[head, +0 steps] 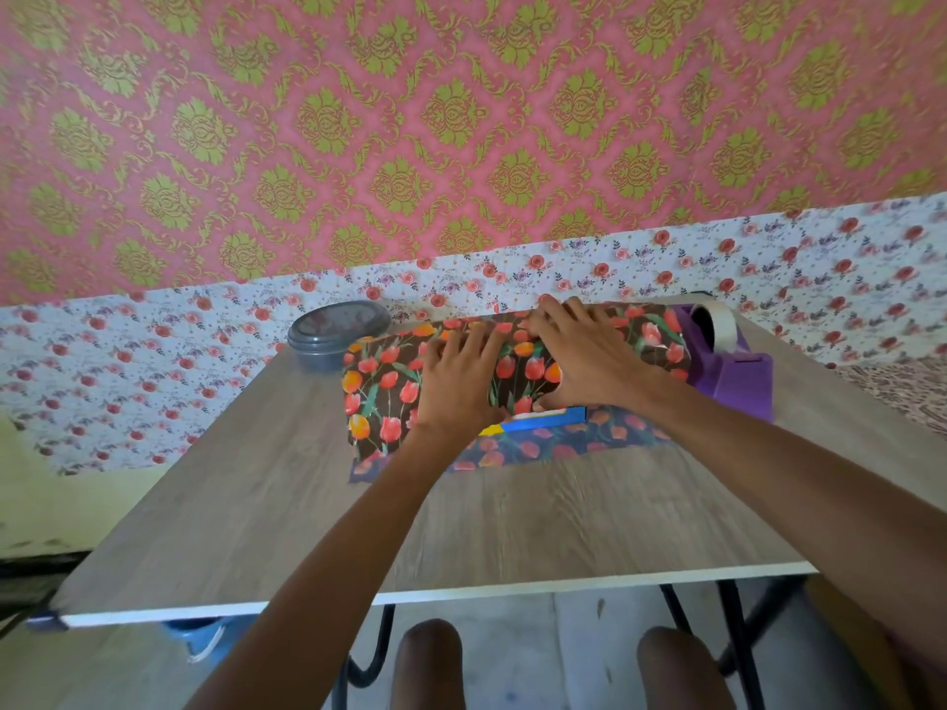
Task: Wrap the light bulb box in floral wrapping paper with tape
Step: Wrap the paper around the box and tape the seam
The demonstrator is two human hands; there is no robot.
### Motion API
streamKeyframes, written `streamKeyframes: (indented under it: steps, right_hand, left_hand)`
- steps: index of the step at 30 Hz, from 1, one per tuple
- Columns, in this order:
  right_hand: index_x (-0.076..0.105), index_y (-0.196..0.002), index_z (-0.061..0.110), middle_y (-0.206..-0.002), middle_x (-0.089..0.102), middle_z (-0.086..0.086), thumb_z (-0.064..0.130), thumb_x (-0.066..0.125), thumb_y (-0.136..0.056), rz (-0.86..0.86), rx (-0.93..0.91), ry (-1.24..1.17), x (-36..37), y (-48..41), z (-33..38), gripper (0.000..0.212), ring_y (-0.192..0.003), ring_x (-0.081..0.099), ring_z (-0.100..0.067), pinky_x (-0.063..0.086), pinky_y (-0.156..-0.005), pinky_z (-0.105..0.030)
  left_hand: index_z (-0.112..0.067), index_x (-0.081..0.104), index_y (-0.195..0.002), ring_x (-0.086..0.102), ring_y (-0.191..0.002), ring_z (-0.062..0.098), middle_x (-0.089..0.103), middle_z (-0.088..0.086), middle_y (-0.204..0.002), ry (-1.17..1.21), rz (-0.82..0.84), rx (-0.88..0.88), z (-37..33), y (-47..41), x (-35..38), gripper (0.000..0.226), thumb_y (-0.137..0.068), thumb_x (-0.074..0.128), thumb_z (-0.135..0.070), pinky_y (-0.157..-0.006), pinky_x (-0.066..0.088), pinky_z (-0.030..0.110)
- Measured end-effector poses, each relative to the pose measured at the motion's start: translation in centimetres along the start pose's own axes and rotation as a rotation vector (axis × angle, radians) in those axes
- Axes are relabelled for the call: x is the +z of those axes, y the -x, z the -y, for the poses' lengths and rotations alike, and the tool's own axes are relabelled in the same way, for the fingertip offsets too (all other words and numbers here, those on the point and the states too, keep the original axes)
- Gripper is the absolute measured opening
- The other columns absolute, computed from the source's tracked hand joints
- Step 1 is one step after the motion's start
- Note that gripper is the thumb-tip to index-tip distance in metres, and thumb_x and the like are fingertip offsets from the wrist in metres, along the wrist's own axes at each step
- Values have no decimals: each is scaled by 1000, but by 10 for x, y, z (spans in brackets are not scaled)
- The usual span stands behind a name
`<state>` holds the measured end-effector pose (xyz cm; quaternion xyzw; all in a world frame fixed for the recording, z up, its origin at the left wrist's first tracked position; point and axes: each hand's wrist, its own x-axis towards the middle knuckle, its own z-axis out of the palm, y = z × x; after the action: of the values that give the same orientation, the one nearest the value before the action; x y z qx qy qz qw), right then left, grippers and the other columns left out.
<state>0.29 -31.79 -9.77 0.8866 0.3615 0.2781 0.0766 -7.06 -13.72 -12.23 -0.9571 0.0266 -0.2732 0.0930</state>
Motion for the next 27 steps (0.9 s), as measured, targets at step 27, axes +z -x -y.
streamKeyframes:
  steps: [27]
  right_hand:
    - [54, -109, 13, -113, 55, -7, 50, 40, -99, -310, -75, -8, -20, 49, 18, 42, -99, 49, -28, 45, -82, -48]
  left_hand:
    - [-20, 26, -152, 23, -144, 29, 28, 4, -156, 236, 210, -67, 22, -21, -51, 73, -93, 51, -55, -116, 14, 59]
